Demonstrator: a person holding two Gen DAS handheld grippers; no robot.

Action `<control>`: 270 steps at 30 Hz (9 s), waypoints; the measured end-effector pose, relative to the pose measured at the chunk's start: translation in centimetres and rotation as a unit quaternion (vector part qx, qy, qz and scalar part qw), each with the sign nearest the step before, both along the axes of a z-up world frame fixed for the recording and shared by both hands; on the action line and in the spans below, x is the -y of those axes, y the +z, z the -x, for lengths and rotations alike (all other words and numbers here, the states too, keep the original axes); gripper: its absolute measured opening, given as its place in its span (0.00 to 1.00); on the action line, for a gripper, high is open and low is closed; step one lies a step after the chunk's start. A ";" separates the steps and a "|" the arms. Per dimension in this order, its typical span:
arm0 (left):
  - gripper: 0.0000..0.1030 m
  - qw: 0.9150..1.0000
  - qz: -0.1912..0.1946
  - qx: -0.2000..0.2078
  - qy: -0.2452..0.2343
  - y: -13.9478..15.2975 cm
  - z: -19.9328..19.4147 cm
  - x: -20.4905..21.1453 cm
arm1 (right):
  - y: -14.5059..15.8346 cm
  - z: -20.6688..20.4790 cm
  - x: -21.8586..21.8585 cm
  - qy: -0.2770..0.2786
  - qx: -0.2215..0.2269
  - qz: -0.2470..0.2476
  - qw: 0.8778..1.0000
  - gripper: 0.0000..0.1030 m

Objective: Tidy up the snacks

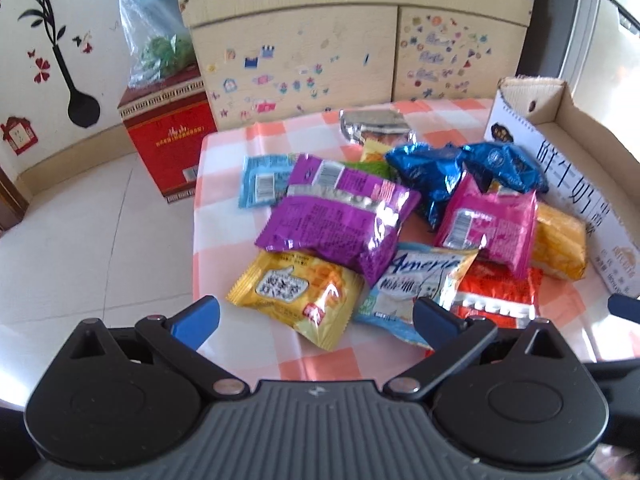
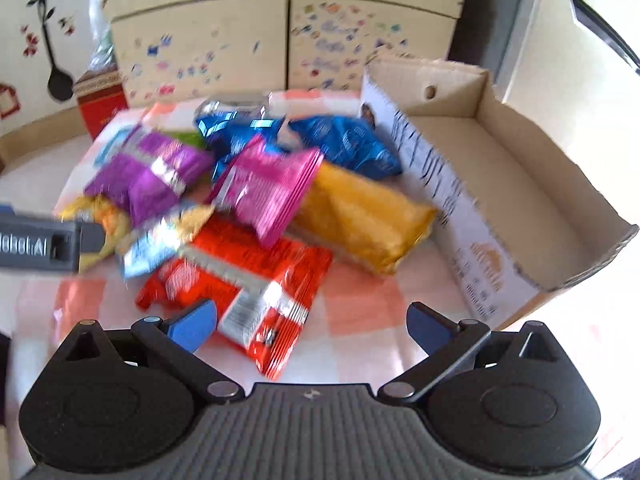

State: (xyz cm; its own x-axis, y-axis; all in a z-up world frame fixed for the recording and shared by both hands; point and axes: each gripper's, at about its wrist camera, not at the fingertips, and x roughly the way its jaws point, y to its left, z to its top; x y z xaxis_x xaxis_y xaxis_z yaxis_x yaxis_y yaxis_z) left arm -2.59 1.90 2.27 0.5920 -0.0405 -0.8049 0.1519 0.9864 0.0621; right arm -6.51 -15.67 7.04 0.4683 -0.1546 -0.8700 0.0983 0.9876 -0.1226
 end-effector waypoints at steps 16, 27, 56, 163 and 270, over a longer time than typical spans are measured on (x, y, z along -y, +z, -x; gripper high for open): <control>0.99 0.999 0.006 0.001 -0.032 4.2 -1.8 0.4 | 5.8 -4.6 0.4 0.036 0.004 0.059 0.998 1.00; 0.99 1.000 -0.010 0.001 -0.026 2.8 -2.7 1.7 | 4.1 -4.8 0.6 0.019 -0.032 0.030 0.999 1.00; 0.99 1.000 -0.017 -0.011 -0.002 1.4 -3.5 1.9 | 1.8 -6.0 -0.5 0.039 -0.059 0.051 0.996 1.00; 0.99 0.997 0.047 -0.051 0.040 -2.5 -4.7 1.3 | -1.3 -2.8 1.2 0.172 -0.014 -0.153 0.973 0.94; 0.48 0.985 0.068 0.002 -0.158 -2.6 1.9 3.9 | 0.5 -0.1 3.2 0.134 -0.066 -0.040 0.988 0.73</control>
State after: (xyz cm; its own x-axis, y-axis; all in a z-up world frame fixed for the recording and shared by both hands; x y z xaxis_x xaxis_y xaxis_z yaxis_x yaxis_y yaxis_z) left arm -4.46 -2.02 -0.32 0.5359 -0.3301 -0.7771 0.4522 0.8895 -0.0659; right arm -6.38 -18.89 7.54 0.3651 0.0322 -0.9304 -0.1801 0.9830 -0.0366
